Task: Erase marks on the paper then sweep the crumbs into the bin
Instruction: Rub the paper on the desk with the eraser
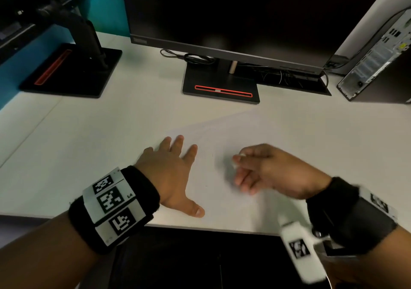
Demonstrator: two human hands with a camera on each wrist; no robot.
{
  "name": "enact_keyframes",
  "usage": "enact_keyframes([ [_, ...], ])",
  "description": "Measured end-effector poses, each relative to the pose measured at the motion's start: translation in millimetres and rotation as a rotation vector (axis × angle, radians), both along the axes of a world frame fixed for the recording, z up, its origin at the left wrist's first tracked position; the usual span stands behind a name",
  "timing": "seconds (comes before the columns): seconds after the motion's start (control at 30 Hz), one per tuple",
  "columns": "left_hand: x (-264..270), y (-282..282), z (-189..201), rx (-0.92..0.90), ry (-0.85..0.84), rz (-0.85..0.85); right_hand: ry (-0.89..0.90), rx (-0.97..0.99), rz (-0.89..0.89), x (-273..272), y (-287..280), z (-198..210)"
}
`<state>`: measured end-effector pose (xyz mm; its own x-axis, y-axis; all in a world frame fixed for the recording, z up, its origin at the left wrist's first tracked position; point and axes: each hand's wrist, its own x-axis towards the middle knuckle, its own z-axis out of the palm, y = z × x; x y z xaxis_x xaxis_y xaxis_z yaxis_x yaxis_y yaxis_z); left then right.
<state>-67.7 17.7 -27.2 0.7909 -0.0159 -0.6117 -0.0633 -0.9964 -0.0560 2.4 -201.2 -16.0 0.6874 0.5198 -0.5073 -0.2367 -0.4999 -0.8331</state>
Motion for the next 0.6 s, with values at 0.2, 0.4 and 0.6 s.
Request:
enact_keyframes([
  [0.2,1,-1,-2,0.012,0.003,-0.003,0.561,0.327,-0.168,-13,-15,-22],
  [0.4,0,1,-1,-0.012,-0.007,-0.006,0.373,0.774,-0.721,-1,-29,-18],
  [0.6,0,0,-2,-0.011,0.018,-0.001,0.622,0.441,-0.155,-40,8,-27],
])
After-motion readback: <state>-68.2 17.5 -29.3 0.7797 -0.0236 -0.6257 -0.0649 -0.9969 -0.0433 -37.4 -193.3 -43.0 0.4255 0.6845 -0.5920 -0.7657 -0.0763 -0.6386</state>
